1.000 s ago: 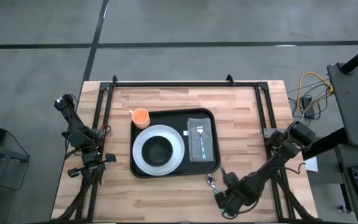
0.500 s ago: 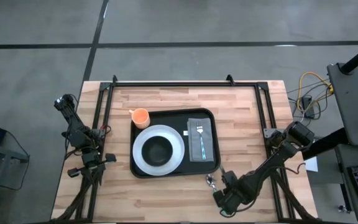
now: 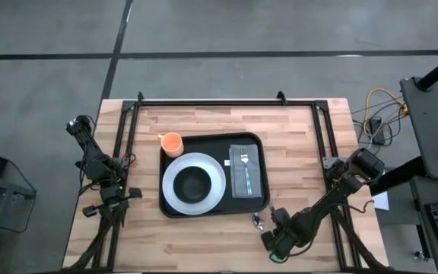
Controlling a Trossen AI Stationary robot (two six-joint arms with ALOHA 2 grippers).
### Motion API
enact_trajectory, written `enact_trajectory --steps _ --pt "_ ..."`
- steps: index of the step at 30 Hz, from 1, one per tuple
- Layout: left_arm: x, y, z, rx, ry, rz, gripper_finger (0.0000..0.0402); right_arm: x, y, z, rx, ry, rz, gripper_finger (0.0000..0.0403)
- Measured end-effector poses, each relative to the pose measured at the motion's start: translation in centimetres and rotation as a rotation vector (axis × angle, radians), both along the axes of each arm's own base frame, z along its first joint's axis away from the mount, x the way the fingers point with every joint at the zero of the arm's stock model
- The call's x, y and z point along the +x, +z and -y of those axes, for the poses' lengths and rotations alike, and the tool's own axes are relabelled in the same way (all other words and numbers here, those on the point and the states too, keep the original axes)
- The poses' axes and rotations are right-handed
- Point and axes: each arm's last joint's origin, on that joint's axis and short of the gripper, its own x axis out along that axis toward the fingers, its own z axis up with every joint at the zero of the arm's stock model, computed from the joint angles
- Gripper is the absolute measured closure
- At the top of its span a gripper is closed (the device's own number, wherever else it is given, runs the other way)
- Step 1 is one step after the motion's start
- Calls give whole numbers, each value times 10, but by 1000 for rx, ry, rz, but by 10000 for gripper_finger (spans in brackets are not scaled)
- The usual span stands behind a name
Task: Set up tray
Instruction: Put the green table knife on the gray table napkin to the right of the green fork
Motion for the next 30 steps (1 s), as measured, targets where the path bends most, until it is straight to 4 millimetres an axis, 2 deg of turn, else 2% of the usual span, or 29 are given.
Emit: enact_trajectory --steps 7,30 --pt "0 0 0 0 0 0 317 -3 -7 2 20 -7 11 349" --pt "0 0 0 0 0 0 317 1 -4 0 5 40 50 349"
